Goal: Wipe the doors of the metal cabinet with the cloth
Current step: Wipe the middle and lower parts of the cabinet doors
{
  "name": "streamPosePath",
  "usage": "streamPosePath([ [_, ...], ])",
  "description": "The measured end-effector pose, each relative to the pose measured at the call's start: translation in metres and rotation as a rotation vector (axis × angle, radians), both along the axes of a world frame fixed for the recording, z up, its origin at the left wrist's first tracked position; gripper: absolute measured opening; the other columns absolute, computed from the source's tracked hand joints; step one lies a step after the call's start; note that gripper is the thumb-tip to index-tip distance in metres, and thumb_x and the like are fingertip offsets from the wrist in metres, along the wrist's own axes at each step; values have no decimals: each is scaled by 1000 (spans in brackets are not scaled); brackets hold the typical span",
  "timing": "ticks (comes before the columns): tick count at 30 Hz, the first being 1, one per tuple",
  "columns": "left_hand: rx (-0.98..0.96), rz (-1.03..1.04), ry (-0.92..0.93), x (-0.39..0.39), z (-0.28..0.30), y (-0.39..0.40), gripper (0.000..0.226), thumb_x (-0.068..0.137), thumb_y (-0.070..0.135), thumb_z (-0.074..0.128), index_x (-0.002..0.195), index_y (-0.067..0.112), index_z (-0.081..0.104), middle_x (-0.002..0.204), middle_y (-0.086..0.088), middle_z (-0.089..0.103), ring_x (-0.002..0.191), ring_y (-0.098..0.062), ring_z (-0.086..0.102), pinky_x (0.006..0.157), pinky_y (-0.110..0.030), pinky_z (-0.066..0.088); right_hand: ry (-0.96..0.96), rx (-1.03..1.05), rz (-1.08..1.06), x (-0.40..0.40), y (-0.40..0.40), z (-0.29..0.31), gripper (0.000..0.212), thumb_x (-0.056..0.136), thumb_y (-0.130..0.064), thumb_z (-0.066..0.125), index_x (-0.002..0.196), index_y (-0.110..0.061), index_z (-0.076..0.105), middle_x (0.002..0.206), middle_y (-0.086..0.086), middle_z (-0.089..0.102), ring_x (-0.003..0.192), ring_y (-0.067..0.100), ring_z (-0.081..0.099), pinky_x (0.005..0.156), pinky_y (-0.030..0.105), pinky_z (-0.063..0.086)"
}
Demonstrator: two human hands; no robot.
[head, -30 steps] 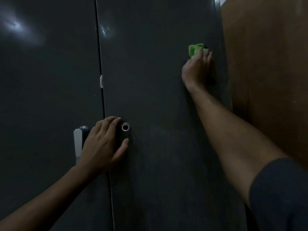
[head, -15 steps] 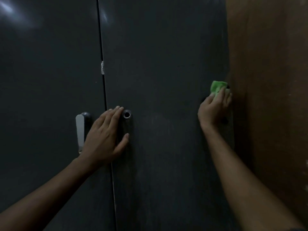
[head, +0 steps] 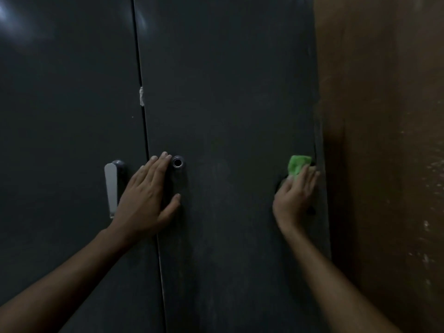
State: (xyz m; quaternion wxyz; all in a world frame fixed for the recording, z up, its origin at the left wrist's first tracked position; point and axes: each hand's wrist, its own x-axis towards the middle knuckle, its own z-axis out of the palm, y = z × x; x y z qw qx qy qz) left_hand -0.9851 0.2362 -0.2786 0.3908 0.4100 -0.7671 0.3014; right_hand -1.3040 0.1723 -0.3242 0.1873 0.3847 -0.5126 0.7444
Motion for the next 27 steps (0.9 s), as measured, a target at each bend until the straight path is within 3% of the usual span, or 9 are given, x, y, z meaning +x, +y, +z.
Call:
streamPosePath([
  [2,3,-3,6,-4,1,2,88,87,58,40,160,13,18,166,-8,23,154,-22,16,125,-42,19,280,32,26,17,0,-17,51,101,-10,43,147,9,32,155,30,26,149,42,16,122,49,18],
  [5,-5,3,7,-4,2,4,88,87,58,39,159,12,20,165,-9,26,153,-24,19,124,-42,19,567,54,-54,-23,-6,41,51,103,-14,40,149,6,30,157,27,25,149,41,15,122,49,20],
  [8,-3,-1,7,0,1,3,88,87,59,39,160,14,17,166,-6,24,153,-23,18,124,-45,20,214,60,-58,-76,-15,80,51,104,-17,36,151,2,29,157,24,29,150,38,17,122,43,17],
  [11,-6,-3,4,-2,-4,-1,88,87,57,41,160,15,17,167,-6,20,155,-21,12,125,-46,19,-41,92,-11,-68,-11,18,54,104,-21,35,152,1,26,158,23,27,151,35,15,122,42,15],
  [14,-8,-14,3,-5,-5,-5,87,88,58,41,160,16,15,168,-5,15,156,-19,6,126,-43,15,-16,108,-4,-50,-6,-22,52,104,-17,38,152,-1,28,159,21,26,151,33,14,120,35,12],
  [19,-31,-12,8,2,-5,-9,86,89,56,42,160,15,17,167,-3,17,155,-16,8,126,-40,13,126,35,-3,-51,-20,108,51,104,-23,37,150,-3,34,158,21,29,150,33,19,122,42,17],
  [21,-34,-3,-1,3,-7,-8,86,89,56,42,161,16,15,168,-1,15,156,-15,6,126,-35,7,239,19,-20,-56,-24,113,51,105,-25,36,150,-3,34,158,19,31,150,32,20,123,42,18],
  [23,-37,6,-12,4,-10,-7,86,90,56,41,161,15,13,168,-2,14,156,-16,6,127,-34,5,239,-5,-25,-63,-21,67,50,104,-22,37,149,0,35,156,21,33,149,34,22,123,40,18],
  [27,-37,11,-11,-1,-19,-4,87,90,54,40,160,10,14,168,-6,12,157,-20,5,127,-38,6,-57,87,7,-47,-4,-54,52,104,-16,37,150,4,29,157,25,29,149,37,20,123,43,16],
])
